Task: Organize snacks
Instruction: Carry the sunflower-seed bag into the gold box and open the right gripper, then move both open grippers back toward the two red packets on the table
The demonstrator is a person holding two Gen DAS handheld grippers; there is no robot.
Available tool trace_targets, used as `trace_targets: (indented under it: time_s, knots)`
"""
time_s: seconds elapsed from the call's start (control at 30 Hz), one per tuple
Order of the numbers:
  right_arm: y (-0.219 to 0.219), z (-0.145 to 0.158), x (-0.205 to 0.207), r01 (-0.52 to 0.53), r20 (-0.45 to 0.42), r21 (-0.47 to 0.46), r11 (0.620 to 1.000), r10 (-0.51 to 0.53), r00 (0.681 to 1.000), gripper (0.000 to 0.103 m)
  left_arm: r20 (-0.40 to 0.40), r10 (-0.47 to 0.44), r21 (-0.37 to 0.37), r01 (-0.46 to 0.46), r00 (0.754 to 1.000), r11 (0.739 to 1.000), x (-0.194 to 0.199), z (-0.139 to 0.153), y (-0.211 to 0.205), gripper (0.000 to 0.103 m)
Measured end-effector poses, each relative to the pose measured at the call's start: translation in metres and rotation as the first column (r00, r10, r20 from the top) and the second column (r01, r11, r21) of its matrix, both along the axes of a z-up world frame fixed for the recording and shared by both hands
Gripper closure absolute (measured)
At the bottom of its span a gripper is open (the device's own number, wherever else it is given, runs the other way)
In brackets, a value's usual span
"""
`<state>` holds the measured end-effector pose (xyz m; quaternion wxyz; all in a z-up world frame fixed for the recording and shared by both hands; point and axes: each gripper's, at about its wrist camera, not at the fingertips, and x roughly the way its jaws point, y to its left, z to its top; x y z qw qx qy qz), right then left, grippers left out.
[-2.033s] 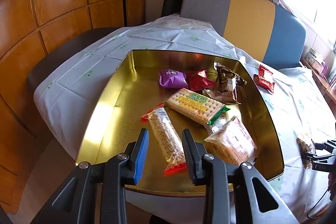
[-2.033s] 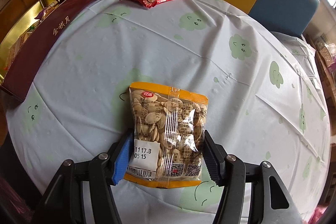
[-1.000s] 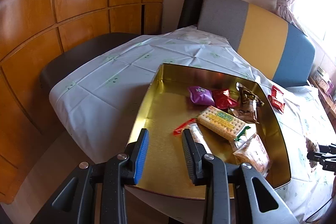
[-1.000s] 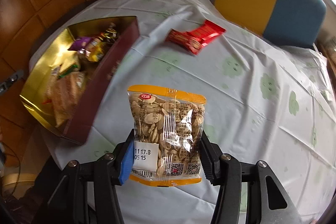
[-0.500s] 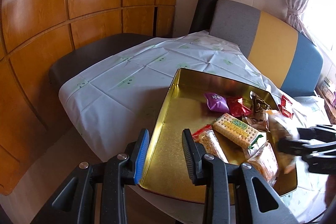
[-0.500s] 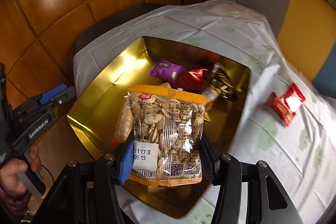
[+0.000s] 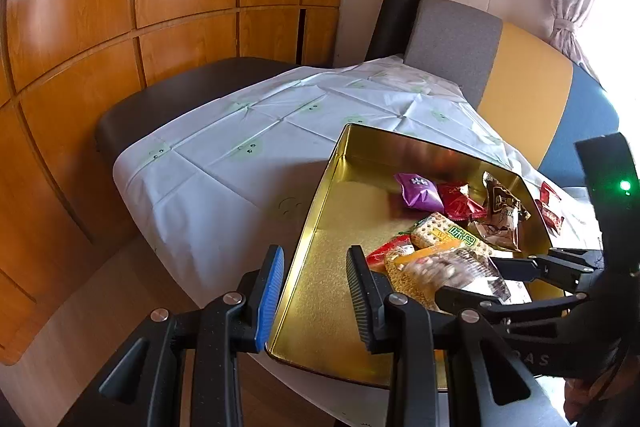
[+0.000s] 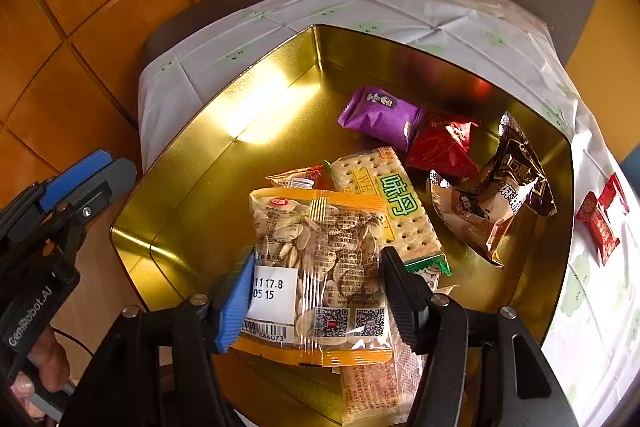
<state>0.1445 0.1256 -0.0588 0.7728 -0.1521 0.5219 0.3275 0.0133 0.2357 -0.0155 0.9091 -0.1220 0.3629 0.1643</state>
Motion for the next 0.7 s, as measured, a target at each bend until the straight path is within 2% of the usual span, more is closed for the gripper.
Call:
trace_targets:
  time_s: [0.13, 0.4, 0.7]
  knots:
    - [-0.01, 0.007, -0.001, 0.018, 0.001, 0.037, 0.999, -0.018, 1.0, 0.028, -0.002, -0.009, 0.004, 0.009, 1.0, 1.0, 0.0, -0.001, -0.003, 0.07]
    - [-0.029, 0.022, -0.011, 0.043, 0.078, 0.069, 0.997, -0.048, 0.996, 0.028, -0.004, -0.025, 0.019, 0.025, 1.0, 1.0, 0.001, -0.001, -0.008, 0.07]
    - [-0.09, 0.046, -0.016, 0.146, 0.143, 0.127, 0.981, -0.164, 0.976, 0.028, -0.001, -0.045, 0.054, 0.045, 0.999, 0.998, 0.0, 0.0, -0.018, 0.07]
